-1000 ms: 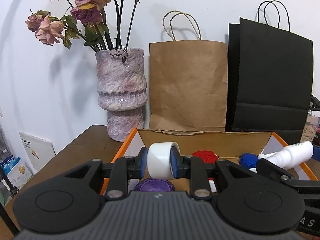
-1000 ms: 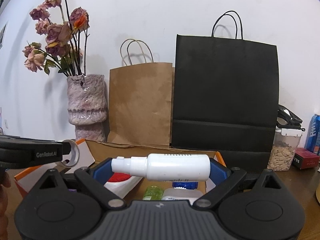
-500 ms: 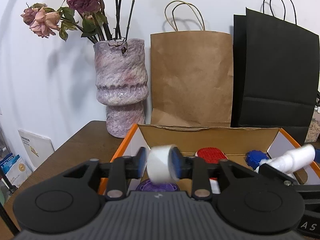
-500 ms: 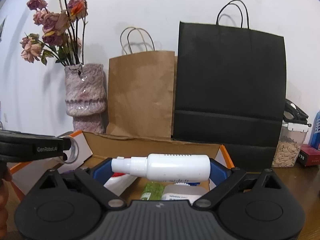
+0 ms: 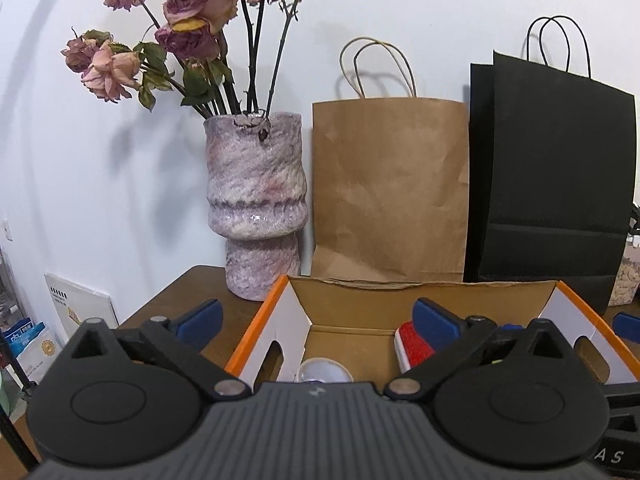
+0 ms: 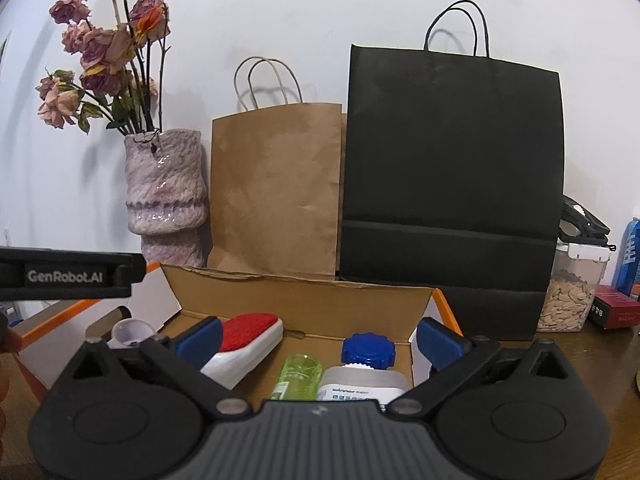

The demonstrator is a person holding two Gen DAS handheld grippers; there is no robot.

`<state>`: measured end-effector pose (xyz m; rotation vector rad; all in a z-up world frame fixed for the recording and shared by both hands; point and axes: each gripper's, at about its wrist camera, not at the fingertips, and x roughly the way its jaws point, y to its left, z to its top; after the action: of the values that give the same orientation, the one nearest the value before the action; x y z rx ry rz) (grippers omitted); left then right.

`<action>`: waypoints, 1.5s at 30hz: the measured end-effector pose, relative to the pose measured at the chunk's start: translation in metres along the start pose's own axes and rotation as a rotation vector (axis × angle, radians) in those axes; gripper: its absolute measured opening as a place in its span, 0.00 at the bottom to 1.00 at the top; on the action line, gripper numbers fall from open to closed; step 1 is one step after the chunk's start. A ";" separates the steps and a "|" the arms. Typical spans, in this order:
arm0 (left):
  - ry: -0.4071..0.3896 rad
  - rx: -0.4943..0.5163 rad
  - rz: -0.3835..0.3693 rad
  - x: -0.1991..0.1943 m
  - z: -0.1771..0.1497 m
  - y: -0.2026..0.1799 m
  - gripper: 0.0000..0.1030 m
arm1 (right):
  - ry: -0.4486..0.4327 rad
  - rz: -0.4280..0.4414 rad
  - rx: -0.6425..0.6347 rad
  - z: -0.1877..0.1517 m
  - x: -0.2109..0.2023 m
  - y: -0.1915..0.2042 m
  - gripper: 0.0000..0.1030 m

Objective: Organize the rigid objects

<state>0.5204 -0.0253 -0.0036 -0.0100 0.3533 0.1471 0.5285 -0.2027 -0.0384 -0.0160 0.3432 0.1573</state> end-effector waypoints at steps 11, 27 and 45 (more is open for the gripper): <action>-0.012 0.016 -0.009 -0.030 -0.001 0.004 1.00 | -0.050 -0.024 0.011 0.000 -0.027 -0.004 1.00; -0.041 0.028 -0.068 -0.171 -0.008 0.031 1.00 | -0.123 0.028 0.022 0.011 -0.168 0.015 1.00; -0.053 0.051 -0.066 -0.367 -0.055 0.073 1.00 | -0.165 0.040 -0.005 -0.029 -0.382 0.058 1.00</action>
<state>0.1501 -0.0072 0.0726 0.0327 0.3031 0.0727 0.1547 -0.2046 0.0638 -0.0013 0.1789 0.1978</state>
